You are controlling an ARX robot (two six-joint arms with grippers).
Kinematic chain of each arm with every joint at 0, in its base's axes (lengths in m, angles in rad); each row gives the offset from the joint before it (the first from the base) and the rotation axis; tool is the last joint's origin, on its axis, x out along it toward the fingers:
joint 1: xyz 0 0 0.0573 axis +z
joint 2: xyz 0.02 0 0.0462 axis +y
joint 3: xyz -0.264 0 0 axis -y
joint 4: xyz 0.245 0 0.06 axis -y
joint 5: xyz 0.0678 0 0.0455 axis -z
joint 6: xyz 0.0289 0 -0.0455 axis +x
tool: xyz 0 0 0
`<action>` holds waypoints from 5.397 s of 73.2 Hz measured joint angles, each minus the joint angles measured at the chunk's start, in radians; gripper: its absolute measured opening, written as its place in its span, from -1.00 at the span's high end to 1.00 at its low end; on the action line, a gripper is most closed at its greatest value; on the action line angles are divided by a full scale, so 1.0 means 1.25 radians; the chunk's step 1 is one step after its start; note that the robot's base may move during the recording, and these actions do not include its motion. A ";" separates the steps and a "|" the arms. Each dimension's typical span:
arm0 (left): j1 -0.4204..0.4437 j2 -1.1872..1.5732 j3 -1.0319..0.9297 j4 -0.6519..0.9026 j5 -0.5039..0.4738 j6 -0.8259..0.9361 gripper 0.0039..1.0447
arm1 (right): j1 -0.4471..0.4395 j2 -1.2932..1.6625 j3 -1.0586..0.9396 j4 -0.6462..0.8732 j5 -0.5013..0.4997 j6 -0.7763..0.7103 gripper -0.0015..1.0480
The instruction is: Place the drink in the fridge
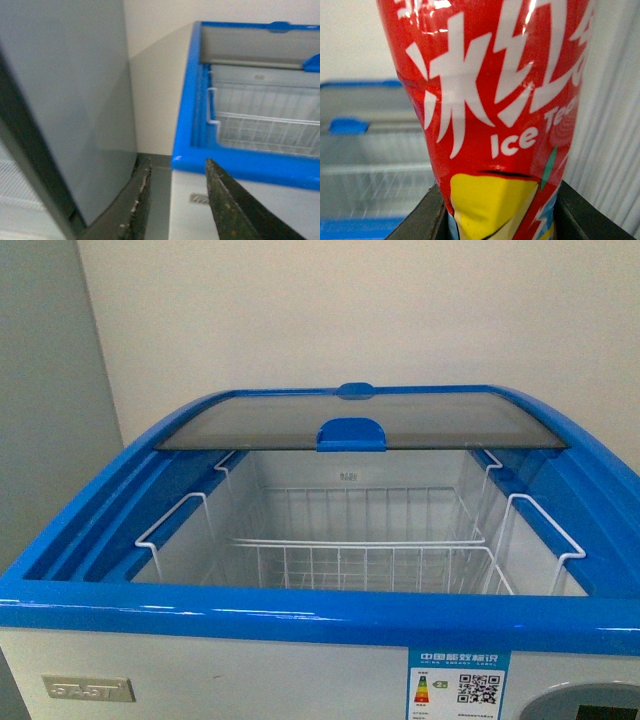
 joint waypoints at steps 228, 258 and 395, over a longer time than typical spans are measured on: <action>0.014 -0.429 -0.173 -0.198 0.016 -0.005 0.96 | 0.232 1.457 0.681 0.363 -0.172 -0.893 -0.86; 0.013 -0.429 -0.173 -0.198 0.016 -0.005 0.96 | 0.234 1.115 0.458 0.582 -0.137 -0.743 -0.86; 0.013 -0.429 -0.173 -0.199 0.016 -0.005 0.96 | 0.022 -0.128 -0.370 0.241 -0.110 0.033 0.94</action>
